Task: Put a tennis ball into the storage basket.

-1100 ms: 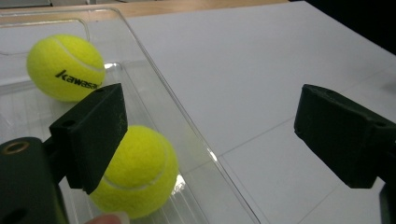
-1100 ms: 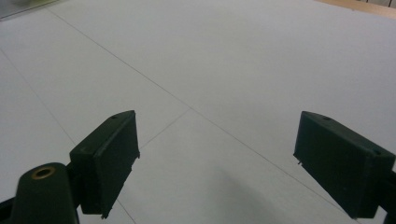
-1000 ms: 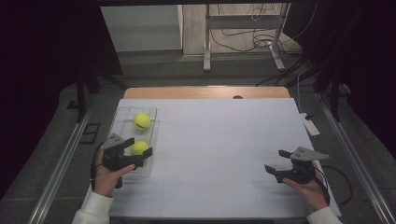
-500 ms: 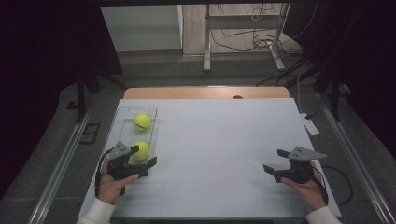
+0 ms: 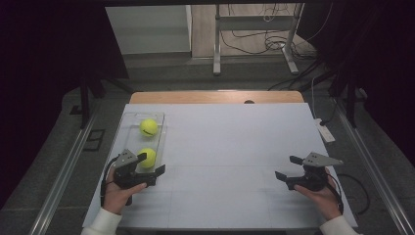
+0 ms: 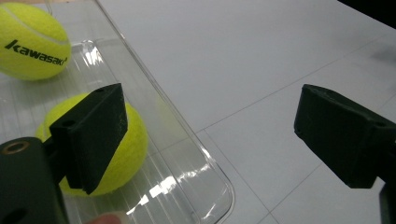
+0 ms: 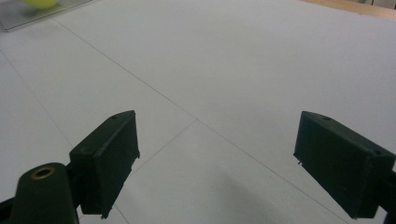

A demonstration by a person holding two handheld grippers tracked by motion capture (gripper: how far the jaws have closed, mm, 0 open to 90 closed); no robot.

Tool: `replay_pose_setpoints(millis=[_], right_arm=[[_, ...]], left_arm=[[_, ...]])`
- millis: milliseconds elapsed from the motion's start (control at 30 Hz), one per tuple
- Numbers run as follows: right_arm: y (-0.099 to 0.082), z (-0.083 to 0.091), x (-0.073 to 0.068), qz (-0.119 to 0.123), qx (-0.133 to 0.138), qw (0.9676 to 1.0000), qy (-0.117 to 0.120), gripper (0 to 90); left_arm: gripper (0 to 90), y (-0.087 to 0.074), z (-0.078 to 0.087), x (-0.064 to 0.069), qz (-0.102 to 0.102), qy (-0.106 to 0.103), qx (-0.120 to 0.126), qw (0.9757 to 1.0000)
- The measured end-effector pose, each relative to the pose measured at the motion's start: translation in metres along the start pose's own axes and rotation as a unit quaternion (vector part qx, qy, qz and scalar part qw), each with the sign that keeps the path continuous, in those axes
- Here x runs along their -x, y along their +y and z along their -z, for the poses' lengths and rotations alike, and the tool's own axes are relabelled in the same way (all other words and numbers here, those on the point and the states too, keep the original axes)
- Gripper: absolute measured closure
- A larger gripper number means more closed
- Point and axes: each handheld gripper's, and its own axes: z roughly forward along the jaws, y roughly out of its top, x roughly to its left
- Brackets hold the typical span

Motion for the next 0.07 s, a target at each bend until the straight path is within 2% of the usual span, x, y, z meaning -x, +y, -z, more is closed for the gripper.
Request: replay_pose_setpoints(millis=[67], right_arm=[[-0.0001, 0.0005, 0.0, -0.001, 0.0, 1.0, 0.0, 13.9]], left_arm=[[10.6, 0.0007, -0.0004, 0.0006, -0.002, -0.001, 0.001, 1.0]])
